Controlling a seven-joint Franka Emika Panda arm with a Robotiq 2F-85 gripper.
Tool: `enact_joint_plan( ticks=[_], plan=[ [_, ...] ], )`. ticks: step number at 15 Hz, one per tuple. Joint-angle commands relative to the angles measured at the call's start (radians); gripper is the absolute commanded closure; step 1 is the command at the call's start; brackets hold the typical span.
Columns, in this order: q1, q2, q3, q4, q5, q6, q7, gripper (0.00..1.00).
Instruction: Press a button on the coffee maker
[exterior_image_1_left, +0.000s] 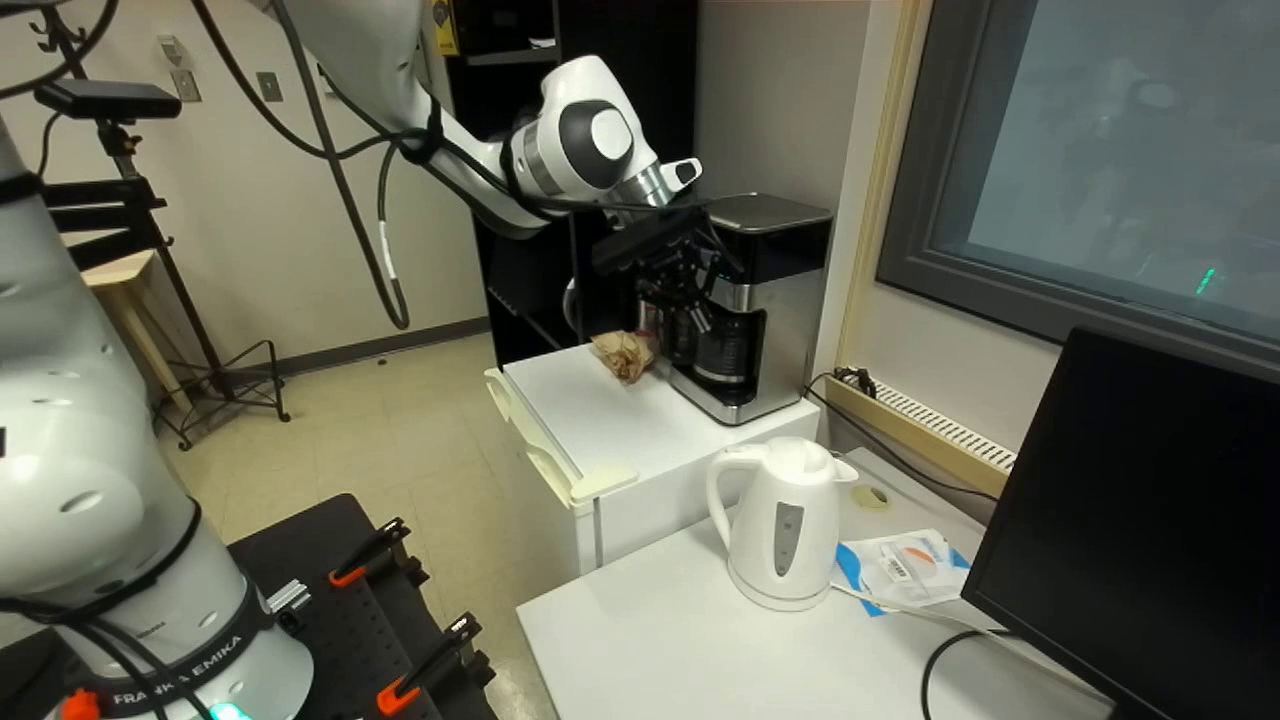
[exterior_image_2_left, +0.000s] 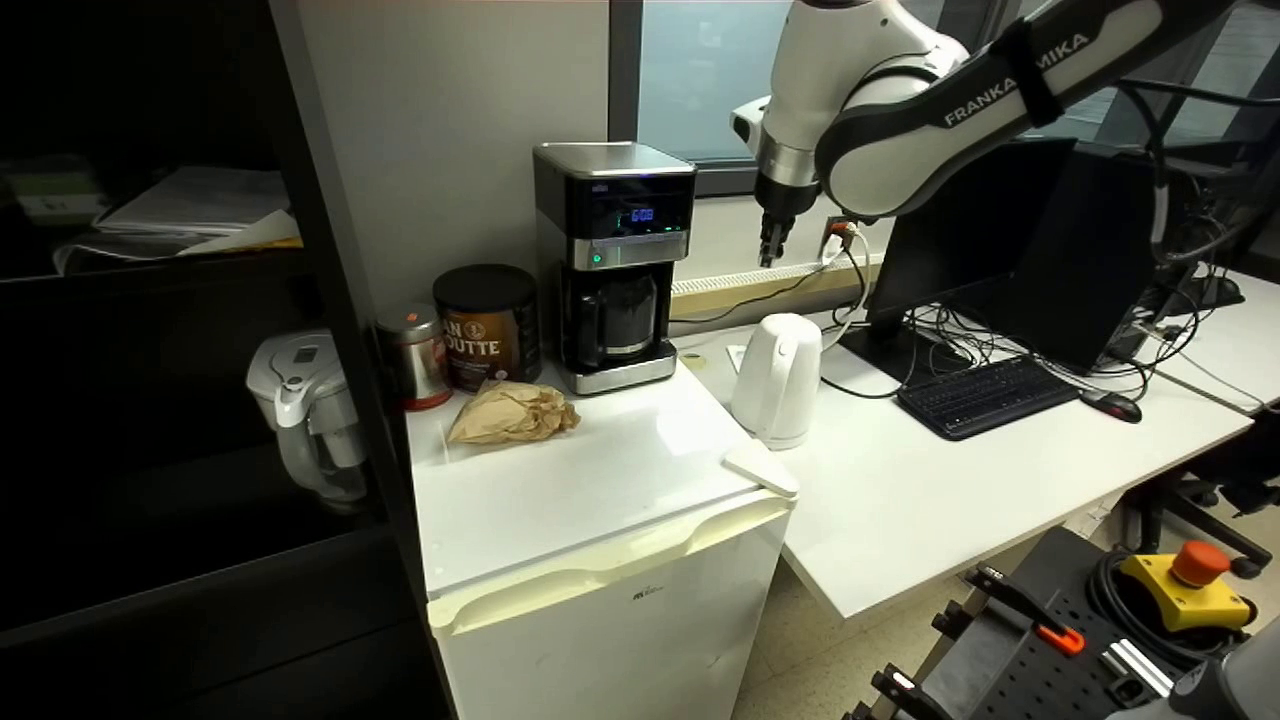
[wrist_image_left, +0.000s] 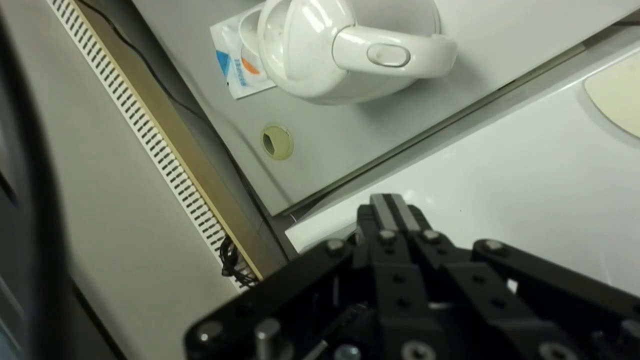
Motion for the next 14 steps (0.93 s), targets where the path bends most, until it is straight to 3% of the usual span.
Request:
enact_joint_plan(
  ticks=[1, 14],
  plan=[
    [0.01, 0.037, 0.004, 0.023, -0.018, 0.073, -0.025, 1.0],
    [0.029, 0.194, 0.01, 0.18, -0.006, 0.216, -0.105, 1.0]
  ],
)
